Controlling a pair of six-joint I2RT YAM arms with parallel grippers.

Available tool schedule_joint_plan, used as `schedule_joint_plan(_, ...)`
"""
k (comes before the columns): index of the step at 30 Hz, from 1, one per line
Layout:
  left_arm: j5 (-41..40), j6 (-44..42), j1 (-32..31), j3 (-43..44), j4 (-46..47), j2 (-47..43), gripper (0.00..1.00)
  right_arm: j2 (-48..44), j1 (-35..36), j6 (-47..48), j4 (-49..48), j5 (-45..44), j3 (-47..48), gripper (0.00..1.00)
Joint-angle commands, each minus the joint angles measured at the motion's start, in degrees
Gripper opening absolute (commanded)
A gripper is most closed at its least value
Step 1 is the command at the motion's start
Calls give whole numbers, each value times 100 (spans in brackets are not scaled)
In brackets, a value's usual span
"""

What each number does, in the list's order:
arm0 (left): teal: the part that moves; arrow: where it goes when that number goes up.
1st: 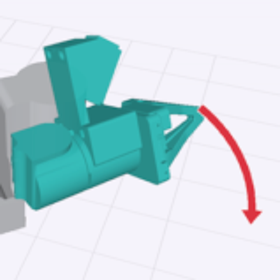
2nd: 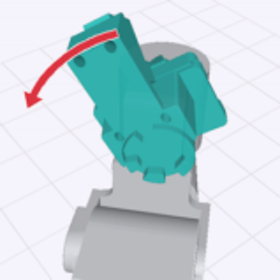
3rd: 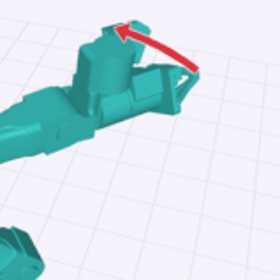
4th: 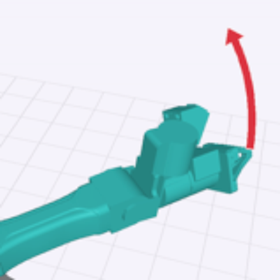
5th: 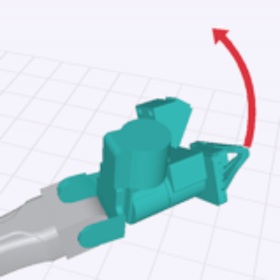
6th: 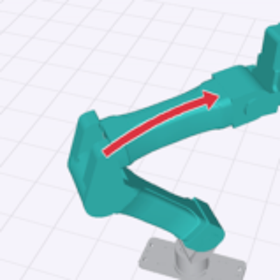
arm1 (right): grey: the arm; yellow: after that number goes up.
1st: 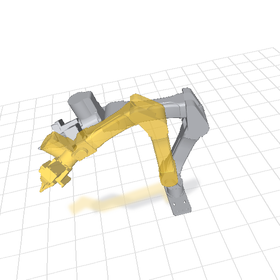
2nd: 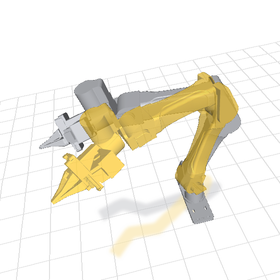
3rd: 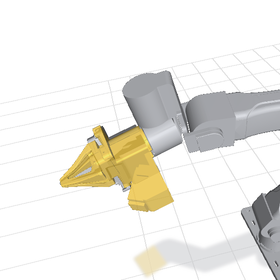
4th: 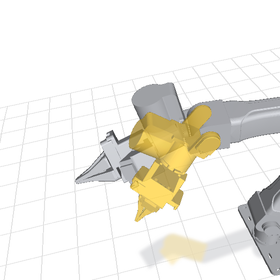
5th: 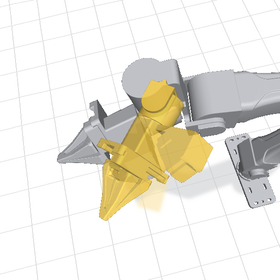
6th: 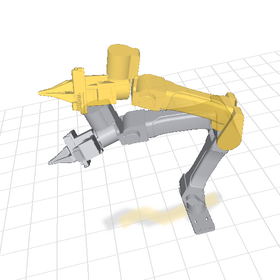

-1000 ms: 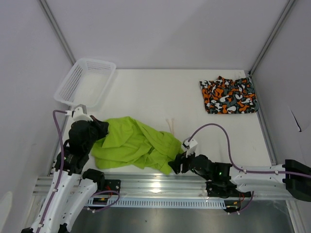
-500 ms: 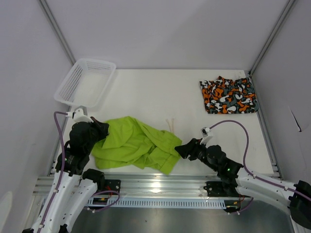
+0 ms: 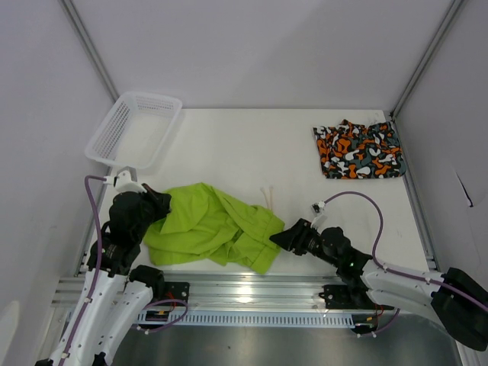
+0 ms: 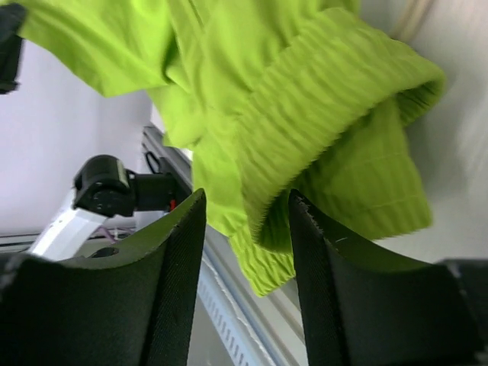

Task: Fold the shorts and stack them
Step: Flatten the shorts out

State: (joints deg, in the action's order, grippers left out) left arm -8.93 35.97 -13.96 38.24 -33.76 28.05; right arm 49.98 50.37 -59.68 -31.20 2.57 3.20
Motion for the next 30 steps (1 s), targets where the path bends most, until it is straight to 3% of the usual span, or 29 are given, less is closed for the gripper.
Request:
schedule_joint_plan(1, -48, -2, 60, -9, 168, -63, 0, -40, -27, -272, -642, 60, -30, 49)
schedule_joint_plan(9, -39, -2, 60, -18, 168, -98, 0, -322, -71, -298, -378, -187, -39, 44)
schedule_joint_plan(23, -39, -2, 60, -36, 168, -98, 0, 540, -229, -685, -976, -511, -4, 38)
schedule_joint_plan(29, -39, 7, 60, -27, 177, -98, 0, 671, -352, -615, -914, -442, 207, 25)
schedule_joint_plan(30, -30, 7, 60, -10, 168, -116, 0, 750, -370, -615, -949, -407, 233, 14)
